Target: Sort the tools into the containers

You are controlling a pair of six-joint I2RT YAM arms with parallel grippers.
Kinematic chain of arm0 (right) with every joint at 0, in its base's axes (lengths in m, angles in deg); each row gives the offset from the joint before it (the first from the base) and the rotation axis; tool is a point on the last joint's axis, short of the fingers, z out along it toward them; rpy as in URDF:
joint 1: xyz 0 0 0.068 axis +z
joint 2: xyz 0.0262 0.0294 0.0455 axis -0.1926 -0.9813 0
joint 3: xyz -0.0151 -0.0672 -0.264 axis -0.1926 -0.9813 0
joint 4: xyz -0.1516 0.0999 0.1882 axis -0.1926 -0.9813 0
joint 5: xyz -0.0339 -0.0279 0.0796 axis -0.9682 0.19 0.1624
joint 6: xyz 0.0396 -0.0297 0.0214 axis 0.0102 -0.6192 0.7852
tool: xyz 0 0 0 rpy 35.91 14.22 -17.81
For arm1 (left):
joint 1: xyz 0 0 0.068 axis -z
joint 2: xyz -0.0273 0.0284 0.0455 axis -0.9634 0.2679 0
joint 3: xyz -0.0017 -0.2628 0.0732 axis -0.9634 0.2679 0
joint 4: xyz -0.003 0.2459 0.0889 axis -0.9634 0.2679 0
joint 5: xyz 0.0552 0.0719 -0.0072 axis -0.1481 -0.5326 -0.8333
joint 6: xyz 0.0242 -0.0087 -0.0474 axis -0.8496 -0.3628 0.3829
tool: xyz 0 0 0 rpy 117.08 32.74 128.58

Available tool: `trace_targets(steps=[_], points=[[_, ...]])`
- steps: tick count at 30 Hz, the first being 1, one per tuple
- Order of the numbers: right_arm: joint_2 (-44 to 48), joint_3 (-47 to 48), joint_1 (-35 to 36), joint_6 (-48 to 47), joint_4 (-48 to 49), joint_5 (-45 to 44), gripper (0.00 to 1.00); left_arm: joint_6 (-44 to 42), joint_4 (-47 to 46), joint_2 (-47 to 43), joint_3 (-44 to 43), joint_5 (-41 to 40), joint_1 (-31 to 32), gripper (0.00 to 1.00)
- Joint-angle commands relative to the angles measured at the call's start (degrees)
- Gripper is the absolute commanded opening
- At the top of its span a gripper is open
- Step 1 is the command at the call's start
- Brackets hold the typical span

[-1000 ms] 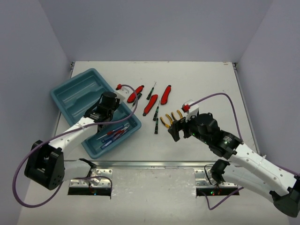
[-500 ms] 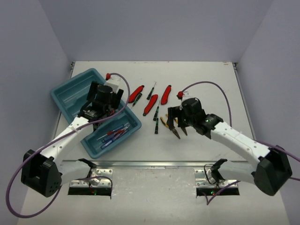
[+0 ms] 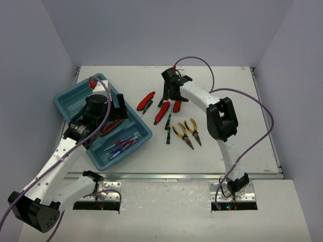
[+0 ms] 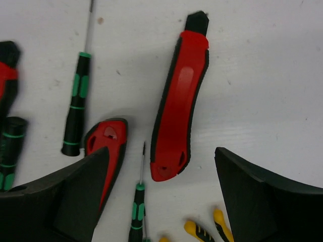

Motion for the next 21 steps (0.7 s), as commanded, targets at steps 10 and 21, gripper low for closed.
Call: trace_targets(steps=[10,21], points=[[-3.1,-1.9,-5.4,-0.4,4.9,6.6,0.68,1.1,-1.6,-6.3,3.6,10.3,-0.1,1.00],[4.2,-10.2,-9.3,-6.8,10.5,11.9,0.15,3.6,-4.7,-8.2,3.7,18.4,-0.1,1.00]])
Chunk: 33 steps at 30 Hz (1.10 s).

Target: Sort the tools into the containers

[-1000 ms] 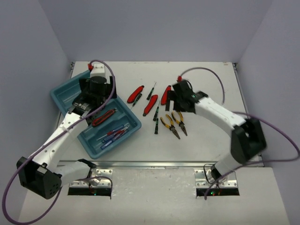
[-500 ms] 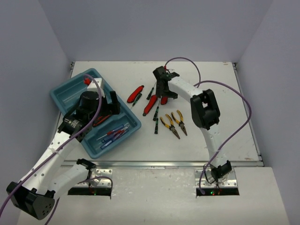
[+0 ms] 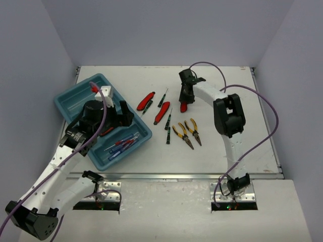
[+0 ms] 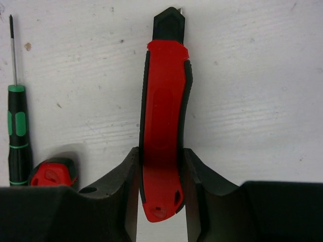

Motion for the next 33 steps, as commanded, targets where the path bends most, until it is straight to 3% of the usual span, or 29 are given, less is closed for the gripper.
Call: trace_targets(steps=[1,3,8,16,19,21,25,33], points=[[8.7,-5.7,-0.3,-5.4,4.2,0.5,0.14,2.8,-5.7,-1.7,-0.1,5.6,-0.1,1.00],[14.2,-9.2,-0.3,-7.3,5.9,1.5,0.08,4.5,-7.6,-1.0,0.0,8.0,-0.1,1.00],[29.9,-21.0,0.7,-13.2,13.2,6.1,0.06,9.7,-16.0,0.8,2.3,13.2,-0.1,1.00],[48.1,-37.6,5.8,-18.0,21.1,19.6,0.05,24.7,-41.6,8.2,8.5,20.1,0.5,1.00],[54.2,-41.4,10.4,-19.8,24.1,22.2,0.05,27.9,-51.2,13.6,8.3,19.9,6.2,1.00],[56.1,-42.4,12.4,-18.2,25.0,23.2,0.05,26.9,-49.6,16.4,4.3,14.2,11.1,1.00],[59.7,-44.1,13.8,-16.1,27.0,27.9,0.04,29.0,-48.7,19.4,3.5,8.6,14.4,0.98],[64.4,-47.9,15.3,-12.7,33.4,38.5,0.05,30.4,-50.4,19.7,5.3,6.4,16.4,0.74]])
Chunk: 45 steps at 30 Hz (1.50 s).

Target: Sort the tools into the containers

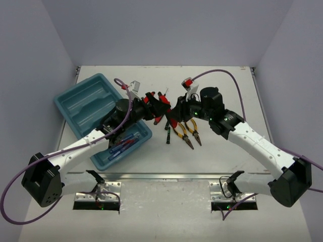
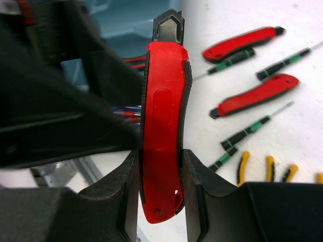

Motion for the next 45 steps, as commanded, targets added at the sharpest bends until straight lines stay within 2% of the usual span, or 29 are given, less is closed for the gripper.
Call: trace_targets(steps=[1,4,5,6,8,9,11,12,13,14,16,18,20,23,25,29,32,36,37,39,41,42,45], points=[[2.4,-1.3,2.0,3.3,10.4,10.4,0.05,1.0,-6.8,-0.4,-0.8,-1.6,1.2,0.69],[2.8,-2.6,2.5,4.9,12.9,11.0,0.05,-0.3,-7.1,-0.4,-2.1,-1.2,2.2,0.62],[3.0,-2.9,2.5,5.3,13.4,11.1,0.05,-0.5,-7.2,-0.4,-2.4,-0.8,2.5,0.55],[3.2,-3.2,2.5,5.6,14.0,11.2,0.05,-0.8,-7.2,-0.5,-2.6,-0.4,2.8,0.47],[3.6,-3.7,2.5,6.1,14.7,10.7,0.05,-1.5,-6.6,-0.5,-3.1,0.0,3.1,0.15],[3.7,-3.6,2.5,6.1,14.5,10.1,0.10,-2.0,-5.2,-0.5,-3.5,-0.2,3.2,0.06],[3.9,-2.9,2.5,5.8,12.2,7.0,0.38,-6.7,0.6,-0.4,-6.5,-1.8,3.2,0.00],[4.1,-2.5,2.5,5.5,10.3,5.6,0.58,-10.3,3.7,-0.3,-8.9,-3.3,3.2,0.00],[4.4,-2.4,2.5,4.5,8.9,4.5,0.83,-13.9,9.6,0.4,-11.3,-6.3,3.1,0.00],[4.8,-2.4,2.5,3.3,7.5,2.6,0.99,-18.0,16.7,1.6,-14.1,-10.5,3.1,0.00],[6.8,-2.9,2.5,1.3,1.3,-4.8,0.99,-32.3,26.7,4.3,-22.2,-23.2,2.9,0.00],[9.1,-4.7,2.3,-1.3,-1.4,-10.5,0.99,-43.7,32.9,6.5,-24.5,-30.5,2.7,0.00],[13.4,-9.2,2.1,-2.4,-1.9,-15.9,0.99,-56.9,31.1,5.9,-21.4,-36.4,2.0,0.00],[16.8,-13.1,0.2,-3.4,-1.9,-20.0,0.99,-70.5,23.1,2.9,-13.2,-37.9,-1.3,0.00],[17.9,-14.7,-2.4,-4.5,-2.0,-17.9,0.99,-77.0,13.8,0.6,-6.7,-31.0,-6.1,0.00],[18.5,-16.6,-7.2,-4.7,-2.1,-15.8,0.99,-81.1,7.6,2.9,0.5,-24.7,-16.1,0.00],[18.4,-16.9,-8.0,-4.7,-2.0,-13.1,0.99,-82.3,4.2,7.4,3.6,-28.3,-17.7,0.00],[17.3,-16.9,-8.5,-5.0,-2.0,-12.2,0.99,-78.5,7.1,11.8,3.0,-28.3,-18.7,0.02],[17.1,-16.9,-8.5,-5.0,-1.9,-12.0,0.99,-77.6,7.7,11.8,2.6,-27.9,-18.8,0.08],[16.3,-16.6,-8.6,-4.9,-1.9,-11.1,0.99,-76.5,9.8,10.9,1.5,-26.7,-18.8,0.28],[16.0,-16.4,-8.7,-4.6,-2.0,-10.3,0.99,-75.9,11.3,10.0,0.6,-27.2,-18.8,0.40],[15.2,-16.2,-8.7,-4.5,-1.9,-9.7,0.99,-75.4,12.3,8.8,-0.4,-28.6,-18.8,0.49],[13.5,-15.6,-8.6,-3.6,-1.8,-8.0,0.99,-74.3,17.0,4.9,-3.3,-30.4,-18.8,0.61]])
